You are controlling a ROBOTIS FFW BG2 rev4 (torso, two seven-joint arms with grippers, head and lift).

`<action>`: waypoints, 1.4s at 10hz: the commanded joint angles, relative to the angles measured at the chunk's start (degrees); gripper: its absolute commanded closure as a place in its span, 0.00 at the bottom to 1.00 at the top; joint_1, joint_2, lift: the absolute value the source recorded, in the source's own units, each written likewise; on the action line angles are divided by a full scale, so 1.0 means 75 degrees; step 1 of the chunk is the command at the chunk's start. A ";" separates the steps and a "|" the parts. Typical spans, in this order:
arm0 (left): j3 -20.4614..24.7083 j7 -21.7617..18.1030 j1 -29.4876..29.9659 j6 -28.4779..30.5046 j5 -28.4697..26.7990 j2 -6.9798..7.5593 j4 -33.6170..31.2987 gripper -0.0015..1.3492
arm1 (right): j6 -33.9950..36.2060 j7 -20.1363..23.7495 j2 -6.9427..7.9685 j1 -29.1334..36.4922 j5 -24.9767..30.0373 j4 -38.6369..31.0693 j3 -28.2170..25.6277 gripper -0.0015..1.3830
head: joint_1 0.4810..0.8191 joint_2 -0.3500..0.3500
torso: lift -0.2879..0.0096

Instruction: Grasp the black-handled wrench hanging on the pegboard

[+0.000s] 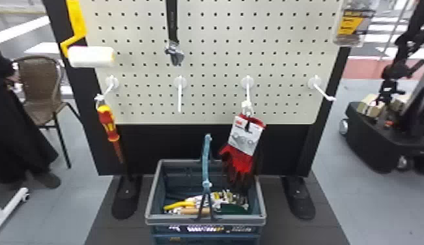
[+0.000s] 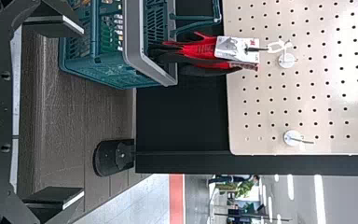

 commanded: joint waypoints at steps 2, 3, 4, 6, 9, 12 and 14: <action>0.0000 0.0000 0.0000 0.0005 -0.0012 -0.0020 -0.0019 0.32 | 0.0000 0.0000 0.0000 0.0000 0.0000 0.0005 0.0000 0.07 | 0.20 0.50 | 0.63; 0.0000 0.0000 0.0000 0.0005 -0.0012 -0.0020 -0.0038 0.32 | 0.0012 0.0000 0.0000 0.0000 0.0000 0.0005 0.0000 0.07 | 0.20 0.50 | 0.63; 0.0000 0.0000 0.0000 0.0017 -0.0035 -0.0020 -0.0056 0.32 | 0.0012 0.0000 0.0000 0.0000 -0.0012 0.0005 0.0000 0.07 | 0.20 0.50 | 0.63; 0.0000 0.0000 0.0000 0.0087 -0.0047 -0.0020 -0.0169 0.32 | 0.0012 0.0000 0.0000 0.0000 -0.0012 0.0005 0.0000 0.07 | 0.20 0.50 | 0.63; -0.0082 0.0012 -0.0279 0.1599 -0.0316 -0.0020 -0.2044 0.32 | 0.0035 0.0000 -0.0035 0.0016 -0.0023 -0.0032 0.0000 0.07 | 0.20 0.50 | 0.63; -0.0175 -0.0047 -0.1132 0.4083 -0.0375 -0.0020 -0.4575 0.32 | 0.0082 0.0000 -0.0070 0.0016 -0.0035 -0.0089 0.0000 0.07 | 0.20 0.50 | 0.63; -0.0328 -0.0176 -0.1985 0.5724 -0.0363 0.0059 -0.5888 0.32 | 0.0117 0.0000 -0.0082 0.0016 -0.0035 -0.0107 0.0000 0.07 | 0.20 0.50 | 0.63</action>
